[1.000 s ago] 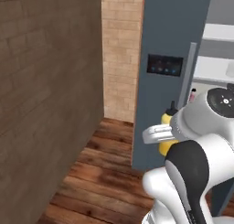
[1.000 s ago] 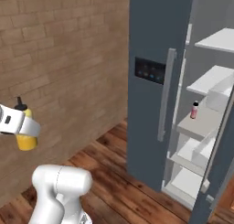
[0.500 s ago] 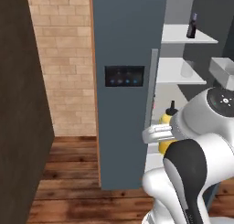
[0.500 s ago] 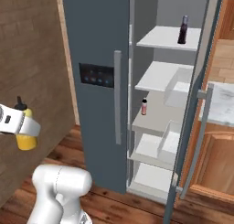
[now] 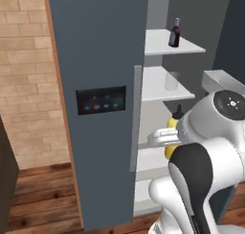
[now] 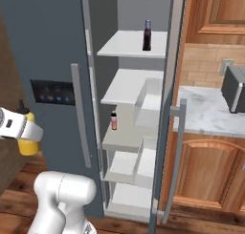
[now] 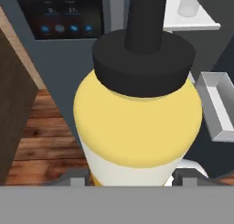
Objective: Place the condiment bottle and mustard from the counter to the top shelf of the fridge. If the existing items in the fridge are on the top shelf, move them to other shelves.
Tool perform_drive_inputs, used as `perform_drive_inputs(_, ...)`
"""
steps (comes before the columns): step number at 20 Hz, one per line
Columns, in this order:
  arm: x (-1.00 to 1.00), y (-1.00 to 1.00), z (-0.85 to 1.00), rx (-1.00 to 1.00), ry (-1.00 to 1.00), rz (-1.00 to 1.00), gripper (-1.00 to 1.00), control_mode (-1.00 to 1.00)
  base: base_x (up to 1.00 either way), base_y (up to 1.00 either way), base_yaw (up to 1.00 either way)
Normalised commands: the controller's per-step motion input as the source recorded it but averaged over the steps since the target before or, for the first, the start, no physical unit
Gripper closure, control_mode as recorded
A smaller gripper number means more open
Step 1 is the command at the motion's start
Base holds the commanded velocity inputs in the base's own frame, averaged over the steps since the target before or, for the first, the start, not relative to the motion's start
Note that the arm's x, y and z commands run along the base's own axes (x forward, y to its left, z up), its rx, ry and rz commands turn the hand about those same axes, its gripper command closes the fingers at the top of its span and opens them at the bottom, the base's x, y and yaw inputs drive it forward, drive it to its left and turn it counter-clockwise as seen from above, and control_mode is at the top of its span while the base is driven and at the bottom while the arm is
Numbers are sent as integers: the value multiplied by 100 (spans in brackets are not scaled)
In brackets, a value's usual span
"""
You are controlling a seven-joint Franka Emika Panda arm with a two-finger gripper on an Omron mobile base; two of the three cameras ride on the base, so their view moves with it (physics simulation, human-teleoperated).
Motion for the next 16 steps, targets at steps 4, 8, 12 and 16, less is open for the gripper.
perform_drive_inputs(4, 0, 0, 0, 0, 0, 0, 100, 100, 57, -2, -1)
perform_drive_inputs(8, 0, 0, 0, 0, 0, 0, 100, 100, 35, -24, 0)
perform_drive_inputs(12, 0, 0, 0, 0, 0, 0, 100, 100, 32, -41, -1)
perform_drive_inputs(16, 0, 0, 0, 0, 0, 0, 100, 100, 49, -39, -6)
